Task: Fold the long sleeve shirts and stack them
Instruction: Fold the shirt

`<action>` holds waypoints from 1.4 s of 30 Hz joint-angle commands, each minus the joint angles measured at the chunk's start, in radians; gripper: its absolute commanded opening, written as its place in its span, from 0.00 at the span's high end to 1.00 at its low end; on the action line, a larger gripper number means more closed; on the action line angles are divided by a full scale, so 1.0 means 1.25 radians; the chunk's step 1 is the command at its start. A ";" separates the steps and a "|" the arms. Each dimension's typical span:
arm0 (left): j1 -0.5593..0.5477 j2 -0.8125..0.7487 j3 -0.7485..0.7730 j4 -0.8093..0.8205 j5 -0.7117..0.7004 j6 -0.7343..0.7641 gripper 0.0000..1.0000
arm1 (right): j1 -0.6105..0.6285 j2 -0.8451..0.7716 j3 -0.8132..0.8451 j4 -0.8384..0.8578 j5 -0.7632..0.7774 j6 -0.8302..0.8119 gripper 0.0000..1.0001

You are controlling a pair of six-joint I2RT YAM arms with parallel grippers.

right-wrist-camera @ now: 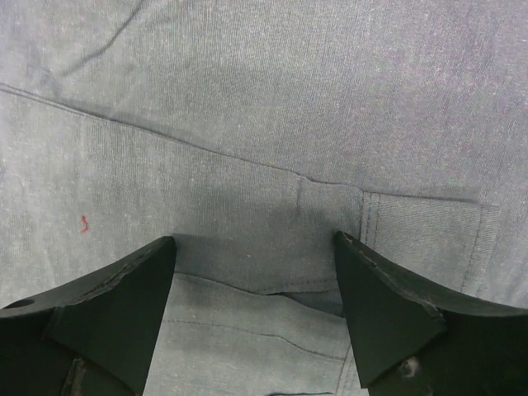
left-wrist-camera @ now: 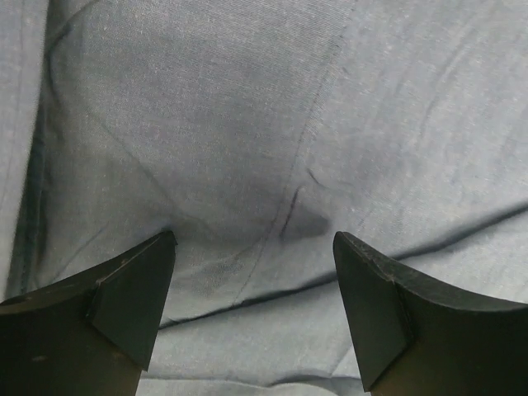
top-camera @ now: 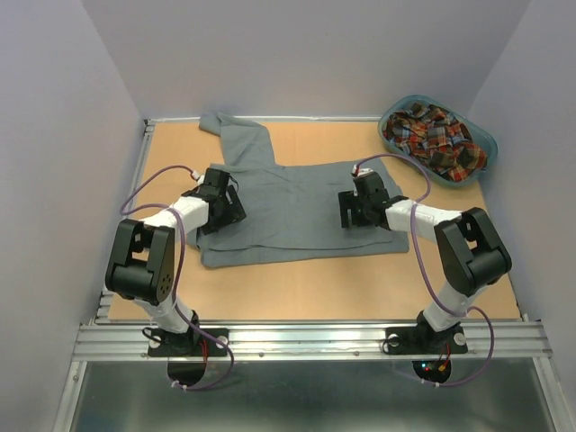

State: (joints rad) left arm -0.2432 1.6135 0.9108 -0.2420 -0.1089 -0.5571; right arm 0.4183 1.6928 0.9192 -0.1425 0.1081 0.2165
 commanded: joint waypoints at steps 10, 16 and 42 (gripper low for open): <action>-0.001 -0.217 -0.185 -0.131 0.039 0.009 0.11 | 0.002 -0.032 -0.019 -0.344 -0.169 0.064 0.18; -0.001 -0.357 -0.118 -0.174 -0.004 -0.019 0.10 | 0.003 -0.172 0.027 -0.330 -0.117 0.055 0.18; -0.004 -0.019 -0.095 -0.024 0.037 -0.028 0.10 | 0.002 0.024 0.039 -0.199 -0.077 0.035 0.16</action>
State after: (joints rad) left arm -0.2470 1.6279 0.9077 -0.1799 -0.0837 -0.5823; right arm 0.4202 1.7802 1.0798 -0.3077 0.0441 0.1982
